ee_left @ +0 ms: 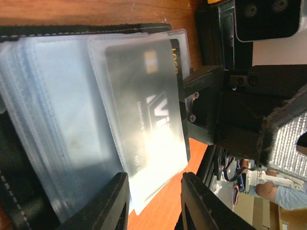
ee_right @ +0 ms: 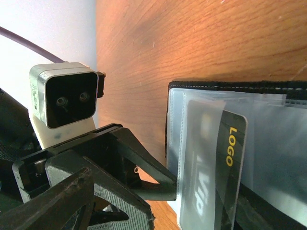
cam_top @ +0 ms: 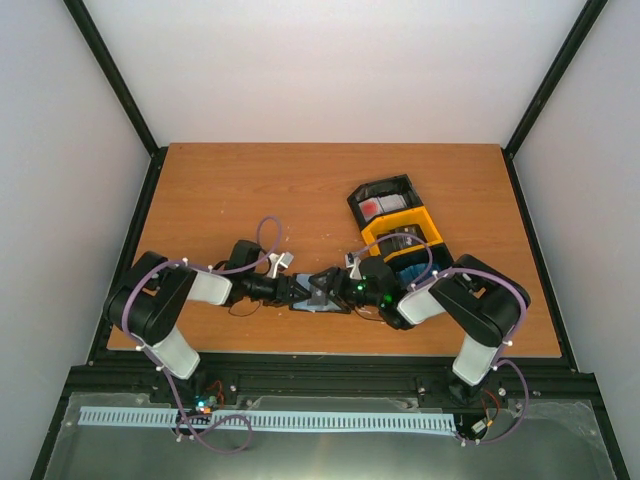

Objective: Put the credit cards into the card holder
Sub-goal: Insert the credit card into the card holder.

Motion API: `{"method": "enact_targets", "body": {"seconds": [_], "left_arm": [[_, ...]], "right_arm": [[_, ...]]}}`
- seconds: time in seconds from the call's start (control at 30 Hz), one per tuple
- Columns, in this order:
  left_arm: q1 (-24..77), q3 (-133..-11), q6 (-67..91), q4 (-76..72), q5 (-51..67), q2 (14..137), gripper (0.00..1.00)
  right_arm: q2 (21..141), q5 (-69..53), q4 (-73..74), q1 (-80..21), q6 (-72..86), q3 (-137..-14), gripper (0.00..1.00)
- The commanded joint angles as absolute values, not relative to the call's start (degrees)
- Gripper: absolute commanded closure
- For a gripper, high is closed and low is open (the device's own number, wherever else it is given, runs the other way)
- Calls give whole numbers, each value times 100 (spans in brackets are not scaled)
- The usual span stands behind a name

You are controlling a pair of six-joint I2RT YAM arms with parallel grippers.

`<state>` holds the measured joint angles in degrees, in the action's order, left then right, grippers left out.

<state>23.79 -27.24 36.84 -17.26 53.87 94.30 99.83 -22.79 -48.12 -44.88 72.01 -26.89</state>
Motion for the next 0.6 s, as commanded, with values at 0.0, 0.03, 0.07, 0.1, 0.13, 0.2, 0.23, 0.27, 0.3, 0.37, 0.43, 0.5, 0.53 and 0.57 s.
{"method": "enact_targets", "body": {"seconds": [0.0,0.03,0.07,0.1,0.13,0.2,0.23,0.27,0.3,0.37,0.43,0.5,0.53,0.57], "left_arm": [[2356,-2923,3614,-2024,5632,9463,67],[2355,-2948,3597,-1967,5630,9464,67],[2355,-2953,3595,-1954,5633,9454,67],[2355,-2953,3594,-1922,5628,9431,66],[2355,-2976,3567,-1778,5563,9400,66],[2355,-3032,3394,-1472,5355,9357,65],[2355,-3048,3328,-1386,5323,9361,65],[2355,-3045,3304,-1370,5310,9374,64],[2354,-3042,3323,-1402,5320,9416,64],[2353,-3049,3371,-1456,5339,9506,64],[2355,-3050,3445,-1506,5341,9535,64],[2355,-3065,3482,-1391,5221,9497,63],[2355,-3063,3474,-1333,5164,9443,62],[2358,-3055,3465,-1293,5127,9381,61]], "right_arm": [[9852,-2220,-4830,-4485,7053,-2667,31],[9871,-2257,-4959,-4471,7086,-2622,29],[9897,-2275,-5090,-4459,7125,-2582,29],[9927,-2316,-5218,-4450,7166,-2554,29],[9970,-2351,-5342,-4436,7210,-2535,31],[10088,-2489,-5701,-4430,7327,-2526,33],[10153,-2550,-5821,-4430,7375,-2549,35],[10212,-2614,-5923,-4430,7396,-2569,36],[10278,-2671,-5994,-4425,7422,-2601,38],[10363,-2784,-6052,-4421,7425,-2658,41],[10394,-2826,-6041,-4421,7426,-2685,41],[10418,-2853,-5966,-4413,7417,-2702,41],[10435,-2863,-5971,-4405,7421,-2699,41],[10459,-2877,-6012,-4396,7443,-2702,42]]}}
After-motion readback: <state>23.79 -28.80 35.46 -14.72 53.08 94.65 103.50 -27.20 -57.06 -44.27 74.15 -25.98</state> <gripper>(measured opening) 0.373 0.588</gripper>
